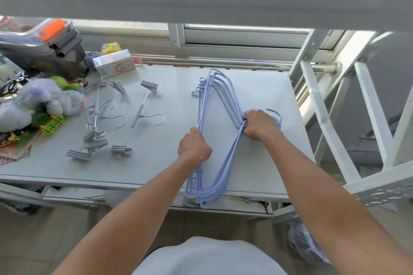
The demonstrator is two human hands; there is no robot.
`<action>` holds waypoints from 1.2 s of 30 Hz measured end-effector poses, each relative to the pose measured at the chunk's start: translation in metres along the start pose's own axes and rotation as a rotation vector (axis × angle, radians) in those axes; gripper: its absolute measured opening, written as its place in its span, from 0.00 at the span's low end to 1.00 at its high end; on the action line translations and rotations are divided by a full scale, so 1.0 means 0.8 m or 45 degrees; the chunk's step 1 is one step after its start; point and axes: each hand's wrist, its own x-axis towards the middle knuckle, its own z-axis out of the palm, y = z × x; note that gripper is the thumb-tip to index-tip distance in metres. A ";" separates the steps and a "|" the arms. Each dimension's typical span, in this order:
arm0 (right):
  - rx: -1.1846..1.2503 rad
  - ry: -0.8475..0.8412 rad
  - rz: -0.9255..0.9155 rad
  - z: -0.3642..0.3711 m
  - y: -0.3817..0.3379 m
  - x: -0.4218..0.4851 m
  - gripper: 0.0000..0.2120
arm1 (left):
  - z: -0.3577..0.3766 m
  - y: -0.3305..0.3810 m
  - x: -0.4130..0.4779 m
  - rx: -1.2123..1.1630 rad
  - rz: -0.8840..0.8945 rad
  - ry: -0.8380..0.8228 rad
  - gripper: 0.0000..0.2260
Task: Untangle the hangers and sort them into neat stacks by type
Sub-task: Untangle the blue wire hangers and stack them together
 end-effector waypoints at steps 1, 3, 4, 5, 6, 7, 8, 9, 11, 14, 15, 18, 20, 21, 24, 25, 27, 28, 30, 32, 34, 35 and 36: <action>-0.024 0.008 0.013 -0.001 -0.004 -0.001 0.07 | -0.001 0.000 0.002 0.006 -0.008 -0.002 0.16; -0.072 0.020 0.032 -0.001 -0.011 -0.001 0.07 | -0.006 0.000 0.005 0.009 -0.019 -0.010 0.13; -0.095 0.021 0.035 -0.001 -0.014 -0.001 0.09 | -0.009 -0.001 0.007 -0.001 -0.026 -0.010 0.10; -0.113 0.021 0.037 -0.002 -0.015 0.000 0.10 | -0.013 -0.002 0.008 -0.014 -0.031 0.001 0.09; -0.126 0.016 0.040 -0.004 -0.016 0.001 0.11 | -0.015 -0.003 0.009 -0.021 -0.031 0.024 0.09; -0.132 0.012 0.049 -0.006 -0.016 0.002 0.12 | -0.016 -0.004 0.010 -0.016 -0.024 0.054 0.09; -0.126 0.008 0.066 -0.009 -0.016 0.003 0.12 | -0.016 -0.006 0.010 0.007 -0.014 0.073 0.10; -0.114 0.007 0.086 -0.011 -0.017 0.004 0.13 | -0.016 -0.007 0.010 0.040 -0.008 0.073 0.10; -0.109 0.001 0.120 -0.014 -0.018 0.005 0.14 | -0.019 -0.008 0.006 0.123 -0.003 0.014 0.09; -0.152 -0.047 0.118 -0.014 -0.016 0.003 0.14 | -0.021 -0.009 0.003 0.214 0.012 -0.051 0.07; -0.172 -0.067 0.112 -0.014 -0.016 0.003 0.14 | -0.022 -0.009 0.001 0.218 0.013 -0.056 0.07; -0.267 -0.053 0.132 -0.012 -0.015 0.000 0.16 | -0.016 -0.011 -0.003 0.116 0.025 -0.097 0.09; -0.322 -0.003 0.165 -0.010 -0.018 -0.002 0.17 | -0.011 -0.013 -0.004 0.011 0.072 -0.103 0.12; -0.335 0.021 0.181 -0.009 -0.020 -0.002 0.18 | -0.010 -0.015 -0.004 -0.011 0.091 -0.094 0.12; -0.315 0.080 0.199 -0.007 -0.022 -0.006 0.16 | -0.013 -0.020 -0.005 0.045 0.078 -0.093 0.09; -0.302 0.107 0.199 -0.005 -0.022 -0.007 0.15 | -0.014 -0.020 -0.004 0.070 0.067 -0.097 0.08; -0.308 0.150 0.177 0.002 -0.023 -0.013 0.16 | -0.014 -0.018 -0.003 0.081 0.062 -0.103 0.08; -0.309 0.160 0.148 0.006 -0.022 -0.016 0.18 | -0.014 -0.018 -0.003 0.075 0.062 -0.109 0.08; -0.266 0.145 0.078 0.014 -0.019 -0.021 0.26 | -0.014 -0.018 0.000 0.044 0.047 -0.115 0.08; -0.165 0.160 0.016 0.012 -0.017 -0.028 0.36 | -0.015 -0.022 0.002 -0.012 0.027 -0.113 0.08; -0.059 0.371 -0.106 0.007 -0.018 -0.036 0.33 | -0.016 -0.024 0.004 -0.040 0.027 -0.107 0.07; 0.012 0.465 -0.151 0.006 -0.021 -0.038 0.28 | -0.015 -0.024 0.004 -0.039 0.035 -0.110 0.06; 0.083 0.501 -0.162 0.006 -0.023 -0.037 0.24 | -0.014 -0.023 0.003 -0.041 0.045 -0.109 0.04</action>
